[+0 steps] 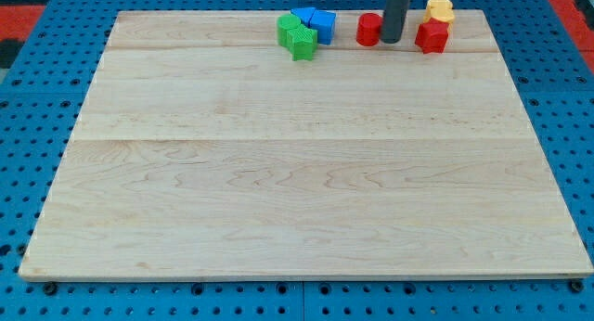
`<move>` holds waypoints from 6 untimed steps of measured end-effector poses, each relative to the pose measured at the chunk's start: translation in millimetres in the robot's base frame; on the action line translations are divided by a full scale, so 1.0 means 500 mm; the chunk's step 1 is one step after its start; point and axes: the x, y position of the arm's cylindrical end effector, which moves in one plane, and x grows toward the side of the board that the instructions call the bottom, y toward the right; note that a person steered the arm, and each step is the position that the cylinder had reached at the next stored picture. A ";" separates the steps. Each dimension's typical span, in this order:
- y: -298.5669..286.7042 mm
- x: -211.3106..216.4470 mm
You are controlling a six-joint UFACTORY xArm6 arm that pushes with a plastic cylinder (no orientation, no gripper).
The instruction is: Move the red circle towards the right of blue cube
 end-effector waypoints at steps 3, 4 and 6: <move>-0.055 -0.004; -0.055 -0.005; -0.054 0.018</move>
